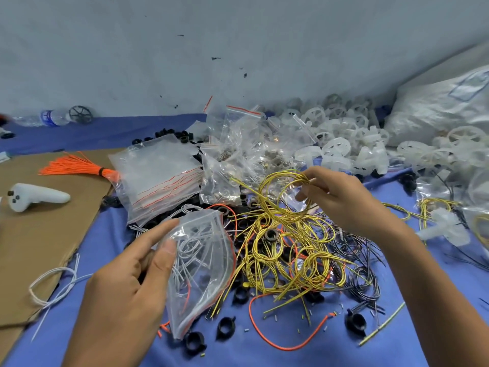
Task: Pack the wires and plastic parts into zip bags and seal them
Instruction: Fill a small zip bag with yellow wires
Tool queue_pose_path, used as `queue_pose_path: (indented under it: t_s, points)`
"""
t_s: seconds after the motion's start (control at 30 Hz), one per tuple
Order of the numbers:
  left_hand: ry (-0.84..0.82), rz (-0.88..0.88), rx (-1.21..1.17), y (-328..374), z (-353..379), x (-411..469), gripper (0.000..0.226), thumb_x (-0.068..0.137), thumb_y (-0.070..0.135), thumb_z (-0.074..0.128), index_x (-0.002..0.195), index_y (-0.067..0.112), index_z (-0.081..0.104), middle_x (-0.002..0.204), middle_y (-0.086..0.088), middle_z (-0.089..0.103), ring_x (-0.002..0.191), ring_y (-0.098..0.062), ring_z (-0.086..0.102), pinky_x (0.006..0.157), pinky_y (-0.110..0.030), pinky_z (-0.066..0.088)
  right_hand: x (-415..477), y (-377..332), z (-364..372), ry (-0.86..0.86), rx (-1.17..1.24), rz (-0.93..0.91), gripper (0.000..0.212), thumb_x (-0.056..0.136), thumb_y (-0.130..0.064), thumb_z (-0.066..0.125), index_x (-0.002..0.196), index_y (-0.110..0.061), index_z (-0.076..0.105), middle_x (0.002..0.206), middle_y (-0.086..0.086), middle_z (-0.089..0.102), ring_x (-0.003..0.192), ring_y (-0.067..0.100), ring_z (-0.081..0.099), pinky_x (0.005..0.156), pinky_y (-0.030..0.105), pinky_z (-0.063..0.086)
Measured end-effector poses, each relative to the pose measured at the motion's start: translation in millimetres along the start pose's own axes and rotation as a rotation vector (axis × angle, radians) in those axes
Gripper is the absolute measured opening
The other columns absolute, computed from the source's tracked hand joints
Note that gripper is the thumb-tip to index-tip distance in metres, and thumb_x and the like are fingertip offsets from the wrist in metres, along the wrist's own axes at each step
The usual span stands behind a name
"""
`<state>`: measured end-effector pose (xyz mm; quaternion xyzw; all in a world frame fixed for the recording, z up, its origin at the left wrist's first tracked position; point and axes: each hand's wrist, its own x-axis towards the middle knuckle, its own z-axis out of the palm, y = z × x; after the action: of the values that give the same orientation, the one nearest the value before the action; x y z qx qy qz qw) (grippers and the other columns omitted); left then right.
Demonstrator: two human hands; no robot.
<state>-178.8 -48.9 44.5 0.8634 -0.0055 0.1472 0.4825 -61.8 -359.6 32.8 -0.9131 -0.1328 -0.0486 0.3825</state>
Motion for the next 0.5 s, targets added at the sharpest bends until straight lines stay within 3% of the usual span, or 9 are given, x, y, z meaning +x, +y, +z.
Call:
queue_pose_path:
  t_s: [0.1, 0.17, 0.27, 0.33, 0.37, 0.43, 0.5]
  points:
    - [-0.007, -0.002, 0.013, 2, 0, 1, 0.031, 0.082, 0.055, 0.052, 0.109, 0.068, 0.061, 0.05, -0.013, 0.037, 0.041, -0.008, 0.024, 0.042, -0.037, 0.027, -5, 2, -2, 0.003, 0.147, -0.005, 0.011, 0.101, -0.019, 0.054, 0.101, -0.025, 0.063, 0.091, -0.01, 0.075, 0.088, 0.027, 0.067, 0.08, 0.054, 0.051]
    - [-0.011, 0.01, 0.022, 2, 1, 1, 0.032, 0.082, 0.055, 0.052, 0.11, 0.067, 0.061, 0.048, -0.011, 0.033, 0.041, -0.008, 0.023, 0.042, -0.037, 0.026, -8, 4, -3, 0.001, 0.227, -0.014, 0.013, 0.101, -0.016, 0.053, 0.104, -0.023, 0.064, 0.092, -0.006, 0.075, 0.088, 0.023, 0.068, 0.08, 0.052, 0.052]
    - [0.0, 0.03, 0.056, -1, 3, 0, 0.031, 0.084, 0.055, 0.053, 0.111, 0.068, 0.061, 0.048, -0.012, 0.033, 0.041, -0.006, 0.023, 0.042, -0.037, 0.027, -9, 10, -3, 0.014, 0.303, -0.002, 0.016, 0.103, -0.016, 0.05, 0.106, -0.023, 0.064, 0.094, -0.003, 0.076, 0.062, 0.002, 0.06, 0.058, 0.022, 0.045]
    - [-0.002, 0.03, 0.067, -4, 3, 1, 0.023, 0.089, 0.063, 0.059, 0.111, 0.068, 0.06, 0.05, -0.014, 0.037, 0.041, -0.007, 0.024, 0.043, -0.037, 0.03, -7, 12, 1, 0.022, 0.349, 0.05, 0.016, 0.104, -0.017, 0.048, 0.106, -0.02, 0.063, 0.092, 0.001, 0.076, 0.051, -0.002, 0.05, 0.049, 0.011, 0.036]
    - [-0.01, 0.022, 0.056, -4, 4, 1, 0.024, 0.088, 0.069, 0.056, 0.111, 0.068, 0.06, 0.051, -0.014, 0.039, 0.042, -0.007, 0.026, 0.043, -0.037, 0.032, -5, 12, 4, 0.03, 0.339, 0.083, 0.016, 0.104, -0.018, 0.046, 0.106, -0.018, 0.063, 0.091, 0.006, 0.075, 0.05, -0.002, 0.051, 0.048, 0.011, 0.037]
    - [-0.014, 0.017, 0.053, -5, 5, 2, 0.034, 0.08, 0.072, 0.047, 0.111, 0.068, 0.06, 0.054, -0.015, 0.044, 0.042, -0.011, 0.028, 0.043, -0.035, 0.036, -1, 14, 11, 0.045, 0.113, 0.124, 0.02, 0.105, -0.024, 0.043, 0.107, -0.015, 0.061, 0.09, 0.01, 0.073, 0.055, 0.0, 0.058, 0.055, 0.025, 0.047]
    - [-0.008, 0.02, 0.053, -6, 6, 2, 0.031, 0.082, 0.067, 0.049, 0.111, 0.068, 0.06, 0.055, -0.015, 0.045, 0.044, -0.018, 0.028, 0.04, -0.031, 0.036, 0, 18, 17, 0.042, -0.244, 0.151, 0.028, 0.105, -0.033, 0.039, 0.11, -0.017, 0.061, 0.097, 0.004, 0.071, 0.078, 0.018, 0.067, 0.073, 0.04, 0.052]
